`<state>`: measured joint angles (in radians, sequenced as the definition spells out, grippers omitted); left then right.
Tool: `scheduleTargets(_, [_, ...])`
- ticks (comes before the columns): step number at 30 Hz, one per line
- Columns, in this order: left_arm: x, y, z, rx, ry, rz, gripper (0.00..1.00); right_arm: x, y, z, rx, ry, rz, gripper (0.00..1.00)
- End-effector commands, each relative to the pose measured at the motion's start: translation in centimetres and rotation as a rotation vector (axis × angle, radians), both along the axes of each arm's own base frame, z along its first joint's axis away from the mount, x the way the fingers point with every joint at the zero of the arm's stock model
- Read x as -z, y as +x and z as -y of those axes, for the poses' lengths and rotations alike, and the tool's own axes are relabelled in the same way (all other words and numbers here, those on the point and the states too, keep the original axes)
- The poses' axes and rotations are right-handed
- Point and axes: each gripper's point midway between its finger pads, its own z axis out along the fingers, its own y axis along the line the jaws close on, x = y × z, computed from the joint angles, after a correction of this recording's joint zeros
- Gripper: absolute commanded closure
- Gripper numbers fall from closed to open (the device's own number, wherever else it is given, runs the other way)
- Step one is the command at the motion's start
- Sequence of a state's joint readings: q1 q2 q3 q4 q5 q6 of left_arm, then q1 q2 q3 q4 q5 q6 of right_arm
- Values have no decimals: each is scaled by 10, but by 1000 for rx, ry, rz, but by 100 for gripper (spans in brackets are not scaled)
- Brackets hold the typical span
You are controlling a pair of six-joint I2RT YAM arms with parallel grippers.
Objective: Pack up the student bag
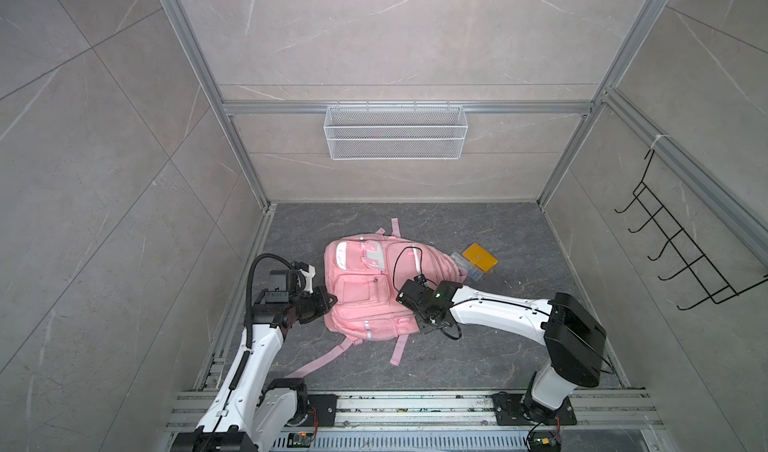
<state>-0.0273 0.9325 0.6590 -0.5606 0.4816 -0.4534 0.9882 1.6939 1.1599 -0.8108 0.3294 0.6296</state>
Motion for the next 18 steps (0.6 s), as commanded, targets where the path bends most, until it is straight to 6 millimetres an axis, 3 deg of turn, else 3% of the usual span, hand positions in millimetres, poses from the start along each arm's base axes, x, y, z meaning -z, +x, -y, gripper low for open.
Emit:
scheduleTargets(1, [-16, 15, -5, -25, 13, 85, 100, -12, 4, 18, 80, 20, 47, 100])
scheduleTargets(8, [-12, 18, -12, -45, 56, 65, 100, -29, 6, 56, 208, 87, 68, 100])
scheduleTargets(12, [-9, 22, -26, -89, 129, 52, 100, -33, 13, 85, 292, 105, 55, 100])
scheduleTargets(18, [-4, 34, -48, -172, 228, 40, 100, -39, 21, 109, 330, 103, 36, 100])
